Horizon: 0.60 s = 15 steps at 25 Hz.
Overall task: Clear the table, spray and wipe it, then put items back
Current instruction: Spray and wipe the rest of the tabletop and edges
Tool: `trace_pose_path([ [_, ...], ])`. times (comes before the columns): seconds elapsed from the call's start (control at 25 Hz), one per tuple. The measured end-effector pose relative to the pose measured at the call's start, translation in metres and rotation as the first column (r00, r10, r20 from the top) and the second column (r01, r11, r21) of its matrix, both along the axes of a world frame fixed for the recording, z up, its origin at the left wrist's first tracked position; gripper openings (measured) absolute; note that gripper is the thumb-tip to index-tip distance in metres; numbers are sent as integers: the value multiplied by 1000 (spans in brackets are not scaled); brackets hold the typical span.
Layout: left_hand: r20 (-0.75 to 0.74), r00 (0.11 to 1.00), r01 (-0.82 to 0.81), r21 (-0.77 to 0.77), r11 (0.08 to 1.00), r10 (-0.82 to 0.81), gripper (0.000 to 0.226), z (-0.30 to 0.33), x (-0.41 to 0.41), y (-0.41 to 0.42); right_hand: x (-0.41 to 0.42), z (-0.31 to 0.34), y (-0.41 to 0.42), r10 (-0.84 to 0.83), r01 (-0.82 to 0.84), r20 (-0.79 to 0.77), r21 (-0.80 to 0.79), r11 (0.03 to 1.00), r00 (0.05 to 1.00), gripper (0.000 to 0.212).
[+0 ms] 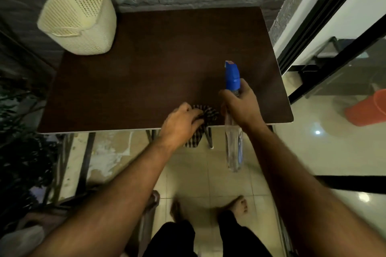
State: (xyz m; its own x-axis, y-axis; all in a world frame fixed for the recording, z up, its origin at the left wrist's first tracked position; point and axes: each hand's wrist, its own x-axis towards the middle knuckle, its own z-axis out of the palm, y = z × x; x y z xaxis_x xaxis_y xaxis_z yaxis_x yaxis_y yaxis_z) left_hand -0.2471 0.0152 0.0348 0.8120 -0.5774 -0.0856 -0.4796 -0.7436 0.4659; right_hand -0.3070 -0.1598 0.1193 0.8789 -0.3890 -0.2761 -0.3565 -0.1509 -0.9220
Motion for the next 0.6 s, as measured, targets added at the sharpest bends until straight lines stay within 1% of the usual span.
trace_pose_path([
  [0.16,67,993,-87,-88,992,93,34,62,23,63,21,41,50,-28,24,110,34,999,994,22],
  [0.36,53,968,-236,-151,960,247,32,85,53,126,51,63,83,36,-46,188,54,997,981,11],
  [0.48,80,938,-321,-167,932,337,33,99,92,145,93,78,91,108,-113,228,9,994,968,6],
  [0.52,87,926,-350,-171,921,368,34,103,106,151,109,83,92,155,-154,238,-25,988,959,7],
  [0.6,97,902,-400,-173,900,420,35,114,130,164,143,90,95,288,-258,257,-144,955,923,12],
])
